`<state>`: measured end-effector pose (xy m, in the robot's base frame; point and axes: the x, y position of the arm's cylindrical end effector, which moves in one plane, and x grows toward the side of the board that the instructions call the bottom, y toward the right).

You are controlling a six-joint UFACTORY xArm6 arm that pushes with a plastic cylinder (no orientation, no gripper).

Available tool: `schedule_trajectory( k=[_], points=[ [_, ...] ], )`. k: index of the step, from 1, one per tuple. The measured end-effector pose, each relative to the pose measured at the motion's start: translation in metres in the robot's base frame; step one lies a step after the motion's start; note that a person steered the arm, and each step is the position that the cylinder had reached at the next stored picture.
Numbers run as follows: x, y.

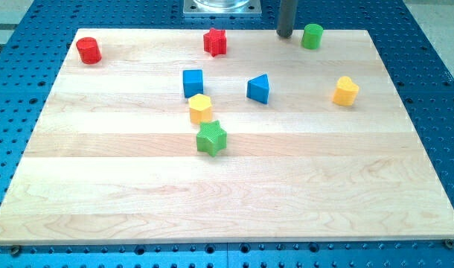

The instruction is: Move the green star to the center left side of the board

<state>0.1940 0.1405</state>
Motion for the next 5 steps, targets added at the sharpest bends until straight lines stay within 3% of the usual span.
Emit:
schedule_trajectory(
  k=[1,2,3,4,5],
  points=[
    [0.023,0.053],
    [0.063,0.009],
    [0.184,-0.020],
    [0.278,-0.047],
    [0.272,-0.123]
  ],
)
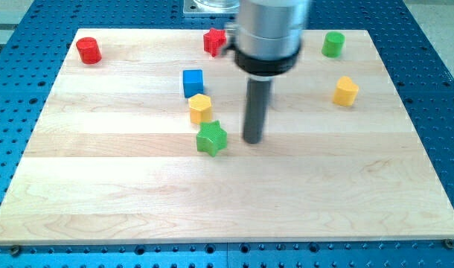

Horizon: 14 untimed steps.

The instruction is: Move the green star to the center left side of the board

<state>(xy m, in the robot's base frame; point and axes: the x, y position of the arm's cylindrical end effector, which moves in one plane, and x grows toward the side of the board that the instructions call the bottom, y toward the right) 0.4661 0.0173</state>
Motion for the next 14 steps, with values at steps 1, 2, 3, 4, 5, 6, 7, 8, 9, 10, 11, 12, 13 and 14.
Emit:
schedule_trajectory(
  k=[1,2,3,4,5,6,7,8,9,10,11,12,13,14],
  points=[
    [0.046,-0.039],
    [0.026,-0.098],
    [-0.018,-0.166],
    [-0.027,-0.183],
    [-0.048,-0.222],
    [-0.068,-0.254],
    [-0.080,-0.218],
    [-0.135,-0.244],
    [-0.110,-0.268],
    [-0.093,-0.270],
    [-0.090,-0.287],
    [-0.058,-0.304],
    [-0.043,-0.272],
    [-0.062,-0.281]
  ],
)
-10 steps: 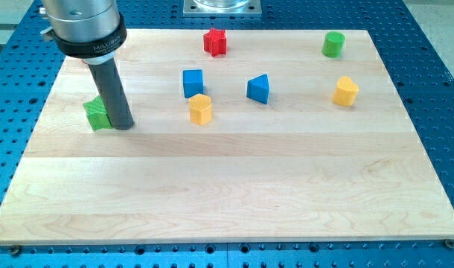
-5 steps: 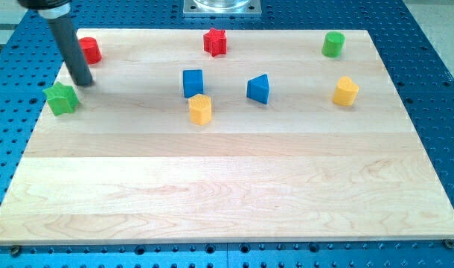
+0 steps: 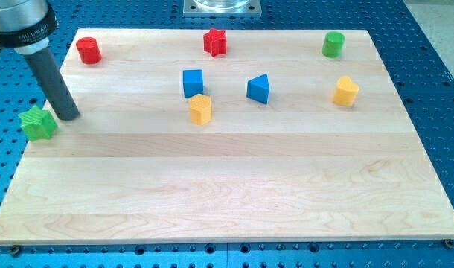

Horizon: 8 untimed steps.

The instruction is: Move the green star to the center left side of the board

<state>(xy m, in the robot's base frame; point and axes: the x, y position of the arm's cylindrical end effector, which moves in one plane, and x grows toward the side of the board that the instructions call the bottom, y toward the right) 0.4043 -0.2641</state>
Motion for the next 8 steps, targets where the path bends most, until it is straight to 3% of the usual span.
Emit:
schedule_trajectory(
  k=[1,4,6,7,8],
  points=[
    [-0.024,-0.039],
    [-0.003,-0.040],
    [0.084,-0.012],
    [0.094,-0.006],
    [0.182,-0.028]
  ],
)
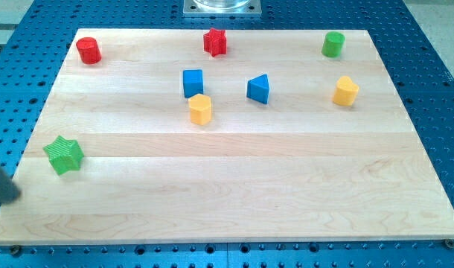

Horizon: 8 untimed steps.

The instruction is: Move the green star to the center left side of the board

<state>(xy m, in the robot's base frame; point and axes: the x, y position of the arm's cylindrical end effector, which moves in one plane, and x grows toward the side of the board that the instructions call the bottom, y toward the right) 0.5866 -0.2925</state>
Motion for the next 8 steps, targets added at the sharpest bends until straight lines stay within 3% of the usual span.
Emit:
schedule_trajectory(
  k=[1,3,4,5,6,7,8],
  points=[
    [-0.010,0.025],
    [-0.113,0.048],
    [-0.064,0.051],
    [-0.073,0.083],
    [-0.110,0.075],
    [-0.104,0.079],
    [-0.122,0.120]
  ],
)
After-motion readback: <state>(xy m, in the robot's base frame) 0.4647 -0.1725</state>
